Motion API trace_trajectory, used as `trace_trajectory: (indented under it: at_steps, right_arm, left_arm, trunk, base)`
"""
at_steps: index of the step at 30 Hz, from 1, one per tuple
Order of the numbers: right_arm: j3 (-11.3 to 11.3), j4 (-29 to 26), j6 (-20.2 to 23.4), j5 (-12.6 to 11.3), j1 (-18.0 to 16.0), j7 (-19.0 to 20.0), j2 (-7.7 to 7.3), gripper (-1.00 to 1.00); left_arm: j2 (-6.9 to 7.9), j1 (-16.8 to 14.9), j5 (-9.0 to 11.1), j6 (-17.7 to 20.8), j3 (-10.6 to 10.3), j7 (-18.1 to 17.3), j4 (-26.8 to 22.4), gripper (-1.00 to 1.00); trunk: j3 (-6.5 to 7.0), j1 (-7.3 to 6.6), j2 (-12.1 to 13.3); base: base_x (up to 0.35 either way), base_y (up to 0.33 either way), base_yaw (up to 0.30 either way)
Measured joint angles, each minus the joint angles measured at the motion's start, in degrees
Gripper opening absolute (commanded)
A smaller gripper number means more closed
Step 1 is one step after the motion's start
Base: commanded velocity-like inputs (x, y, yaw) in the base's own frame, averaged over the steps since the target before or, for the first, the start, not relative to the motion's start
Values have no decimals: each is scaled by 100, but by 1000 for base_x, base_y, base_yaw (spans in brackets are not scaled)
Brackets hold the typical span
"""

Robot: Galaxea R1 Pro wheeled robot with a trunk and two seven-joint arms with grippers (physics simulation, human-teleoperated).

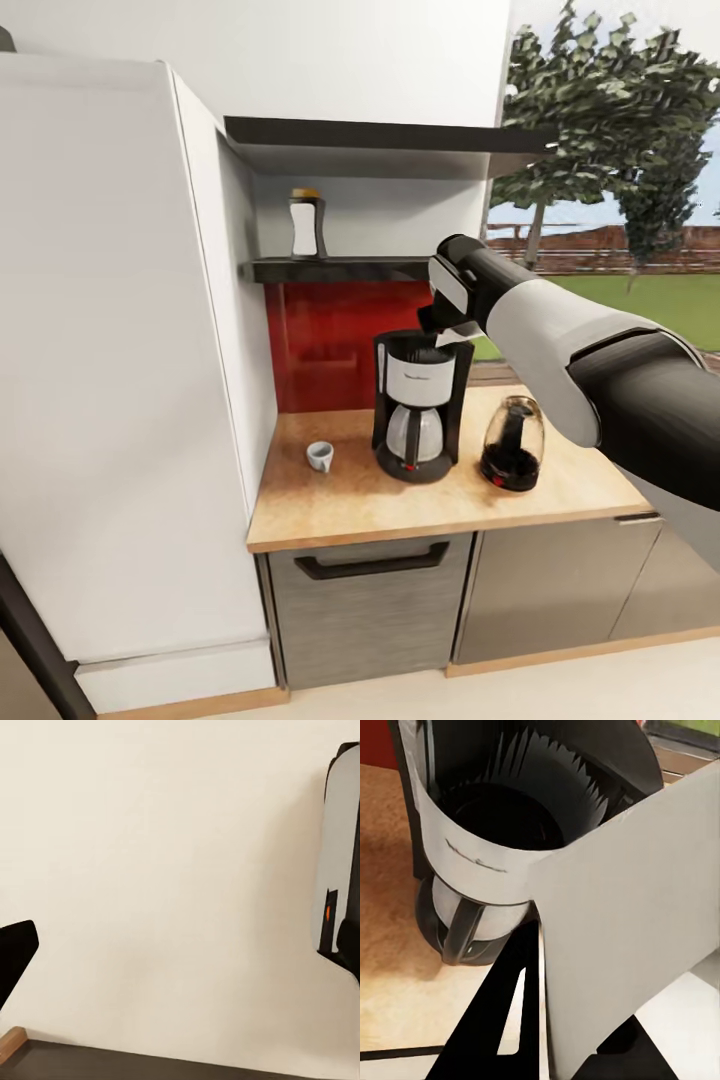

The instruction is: Set up a coffee station on the kitchen countertop: keep the coffee maker on the countertop, move the bottle of coffee from the kitchen shelf to the counter next to the coffee maker, place a paper coffee filter on top of the coffee maker, put the saucer next to the coffee maker with the coffee cup on the saucer, and place the electric kettle next to the coffee maker.

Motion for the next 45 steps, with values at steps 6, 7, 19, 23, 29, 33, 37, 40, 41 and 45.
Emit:
trace_trajectory:
  at_steps: [6, 7, 19, 23, 29, 33, 37, 40, 41, 45]
  right_arm:
    - [12, 317, 0, -3, 0, 2, 6, -100]
    - [13, 357, 0, -3, 0, 2, 6, -100]
    - [16, 407, 1, -3, 0, 3, 8, -100]
    - [16, 408, 0, -3, 0, 3, 15, -100]
    - [16, 407, 1, -3, 0, 3, 17, -100]
    - [16, 408, 1, -3, 0, 3, 16, -100]
    - [16, 418, 0, -3, 0, 3, 14, -100]
    - [17, 423, 0, -3, 0, 3, 13, -100]
    - [17, 424, 0, -3, -1, 3, 11, -100]
    - [18, 436, 0, 0, -1, 3, 9, -100]
  left_arm:
    - [-1, 28, -5, 128, -9, 3, 22, 100]
    - [-5, 49, -8, 130, -10, 3, 25, 100]
    - [-2, 237, -98, 155, -13, 0, 35, 100]
    - [-1, 297, -187, 157, -11, 4, 35, 100]
    - [-8, 307, -202, 157, -11, 6, 35, 100]
    - [-9, 307, -203, 157, -11, 5, 31, 100]
    - [-9, 307, -203, 157, -12, 5, 33, 100]
    - [-9, 308, -203, 157, -11, 7, 33, 100]
    - [-9, 307, -203, 157, -12, 6, 34, 100]
    - [-9, 307, -203, 157, -15, 3, 35, 100]
  trunk:
    - [0, 3, 2]
    - [0, 3, 1]
    - [0, 2, 1]
    - [0, 3, 1]
    - [0, 1, 0]
    - [0, 1, 2]
    - [0, 3, 1]
    - [0, 3, 1]
    - [0, 3, 1]
    - [0, 2, 0]
  base:
    - [59, 0, 0]
    - [5, 0, 0]
    - [93, 66, 0]
    - [19, 16, 0]
    - [74, 42, 0]
    - [193, 115, 0]
    - [37, 20, 0]
    - [9, 5, 0]
    - [7, 1, 0]
    - [85, 0, 0]
